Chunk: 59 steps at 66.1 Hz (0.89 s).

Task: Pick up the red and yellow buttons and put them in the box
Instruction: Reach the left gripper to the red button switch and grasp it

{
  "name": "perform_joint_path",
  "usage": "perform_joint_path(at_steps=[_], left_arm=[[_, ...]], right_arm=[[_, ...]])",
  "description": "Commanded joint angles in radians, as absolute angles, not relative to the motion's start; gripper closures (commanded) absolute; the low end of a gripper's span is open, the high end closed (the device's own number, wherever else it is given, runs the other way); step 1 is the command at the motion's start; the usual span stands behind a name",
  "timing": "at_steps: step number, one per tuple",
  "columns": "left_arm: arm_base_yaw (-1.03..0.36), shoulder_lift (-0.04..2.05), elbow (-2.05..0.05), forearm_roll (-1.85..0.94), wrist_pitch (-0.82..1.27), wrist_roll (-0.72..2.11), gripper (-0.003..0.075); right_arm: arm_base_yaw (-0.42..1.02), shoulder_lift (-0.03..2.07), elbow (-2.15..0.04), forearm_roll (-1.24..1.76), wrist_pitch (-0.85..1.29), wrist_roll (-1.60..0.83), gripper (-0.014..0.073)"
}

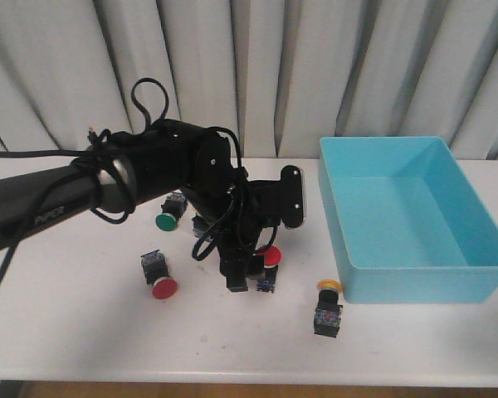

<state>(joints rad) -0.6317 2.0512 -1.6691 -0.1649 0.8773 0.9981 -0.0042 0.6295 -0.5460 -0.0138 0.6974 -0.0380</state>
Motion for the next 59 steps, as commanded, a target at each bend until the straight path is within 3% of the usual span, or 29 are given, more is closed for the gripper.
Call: perform_joint_path(at_steps=[1, 27, 45, 59], left_arm=[[-0.636, 2.045, -1.762, -0.199, 0.884, 1.031, 0.0162], [-0.632, 2.247, -1.976, -0.197, 0.981, 1.05, 0.0162], [-0.609, 2.31, -1.997, -0.22, 0.988, 1.05, 0.0166], [-0.609, 2.328, -1.997, -0.251, 0.986, 1.079, 0.0211]], right_arm=[[-0.007, 0.636, -0.579, -0.021, 0.643, -0.047, 0.0085], [-0.007, 0.636, -0.579, -0.021, 0.643, -0.047, 0.0085], [-0.007, 0.636, -0.579, -0.021, 0.645, -0.047, 0.0085], [-0.007, 0.636, -0.579, -0.022, 0.652, -0.047, 0.0085]])
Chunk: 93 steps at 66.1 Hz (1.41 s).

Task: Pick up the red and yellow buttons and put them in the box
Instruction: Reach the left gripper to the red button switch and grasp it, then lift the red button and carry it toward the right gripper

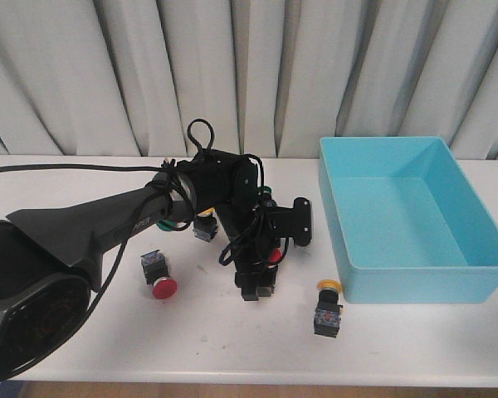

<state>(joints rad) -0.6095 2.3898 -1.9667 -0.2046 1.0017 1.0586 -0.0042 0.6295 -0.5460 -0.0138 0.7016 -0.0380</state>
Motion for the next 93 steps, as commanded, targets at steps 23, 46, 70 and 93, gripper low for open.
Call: perform_joint_path(at_steps=[23, 46, 70, 93], left_arm=[[-0.609, 2.326, -1.997, -0.252, 0.984, 1.111, 0.0272], [-0.609, 2.326, -1.997, -0.253, 0.988, 1.073, 0.0423], [-0.606, 2.231, -1.997, -0.239, 1.021, 0.865, 0.0481], [-0.583, 2.014, -1.992, -0.212, 1.036, 0.442, 0.0479]], right_arm=[[-0.007, 0.636, -0.579, -0.022, 0.657, -0.047, 0.0085], [-0.007, 0.636, -0.579, -0.022, 0.658, -0.047, 0.0085], [-0.007, 0.636, -0.579, -0.022, 0.658, -0.047, 0.0085], [-0.007, 0.636, -0.579, -0.022, 0.657, -0.047, 0.0085]])
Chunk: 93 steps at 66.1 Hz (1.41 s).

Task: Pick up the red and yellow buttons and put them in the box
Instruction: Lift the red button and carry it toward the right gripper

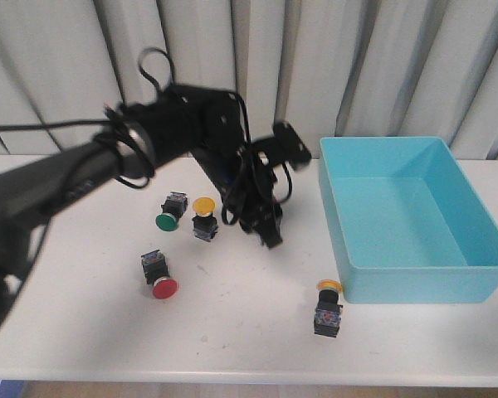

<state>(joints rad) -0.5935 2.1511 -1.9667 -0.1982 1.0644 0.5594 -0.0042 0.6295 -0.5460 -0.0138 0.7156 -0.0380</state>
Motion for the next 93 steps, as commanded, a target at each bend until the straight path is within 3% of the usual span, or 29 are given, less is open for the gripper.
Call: perform_joint_path(at_steps=[1, 15, 38, 53, 68, 93], left_arm=[[-0.58, 2.004, -1.987, -0.212, 1.034, 0.43, 0.0479], [-0.566, 1.834, -1.848, -0.21, 0.977, 0.391, 0.0479], [-0.566, 1.489, -1.338, -0.206, 0.654, 0.396, 0.0479], [-0.566, 1.389, -1.113, -0.207, 0.529, 0.421, 0.0479], [-0.567, 1.384, -1.075, -0.253, 0.502, 0.589, 0.0479], [-0.518, 1.407, -1.075, -0.859, 0.583, 1.206, 0.0475]], right_arm=[[-0.007, 0.636, -0.579, -0.022, 0.657, -0.047, 0.0085], [-0.007, 0.636, -0.579, -0.022, 0.657, -0.047, 0.0085], [-0.007, 0.636, -0.579, -0.017, 0.648, -0.047, 0.0085], [-0.007, 0.636, -0.579, -0.017, 0.649, -0.048, 0.0085], [-0.007, 0.661, -0.58, 0.044, 0.662, -0.131, 0.0085], [-0.007, 0.855, -0.642, 0.418, 0.766, -0.582, 0.0085]])
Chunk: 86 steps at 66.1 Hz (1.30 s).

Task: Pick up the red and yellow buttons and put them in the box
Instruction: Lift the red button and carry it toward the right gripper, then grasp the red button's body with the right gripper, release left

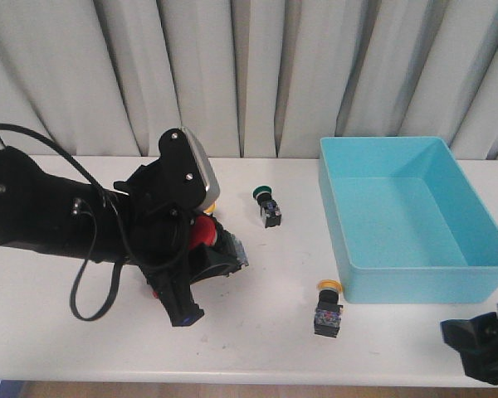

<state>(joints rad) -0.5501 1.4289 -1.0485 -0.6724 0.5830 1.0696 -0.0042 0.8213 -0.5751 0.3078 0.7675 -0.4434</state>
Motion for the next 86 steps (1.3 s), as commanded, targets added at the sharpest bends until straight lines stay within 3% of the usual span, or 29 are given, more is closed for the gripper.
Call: perform_joint_path(at_steps=[1, 13, 27, 62, 86], left_arm=[[-0.505, 1.409, -1.075, -0.882, 0.59, 1.224, 0.0475], [-0.405, 1.452, -1.075, -1.151, 0.773, 1.52, 0.0475], [-0.397, 1.5, -1.075, -1.308, 0.961, 1.747, 0.0475], [-0.397, 1.512, -1.075, -1.314, 0.964, 1.765, 0.0475], [-0.397, 1.512, -1.075, -1.314, 0.97, 1.765, 0.0476]], right_arm=[[-0.007, 0.863, -0.651, 0.432, 0.778, -0.604, 0.0085], [-0.006, 0.925, -0.732, 0.538, 0.856, -0.771, 0.0085], [0.002, 1.037, -0.789, 0.667, 0.89, -1.011, 0.0085], [0.435, 1.344, -1.018, 0.634, 0.783, -1.351, 0.0085], [0.482, 1.362, -1.024, 0.821, 0.722, -1.491, 0.0085]])
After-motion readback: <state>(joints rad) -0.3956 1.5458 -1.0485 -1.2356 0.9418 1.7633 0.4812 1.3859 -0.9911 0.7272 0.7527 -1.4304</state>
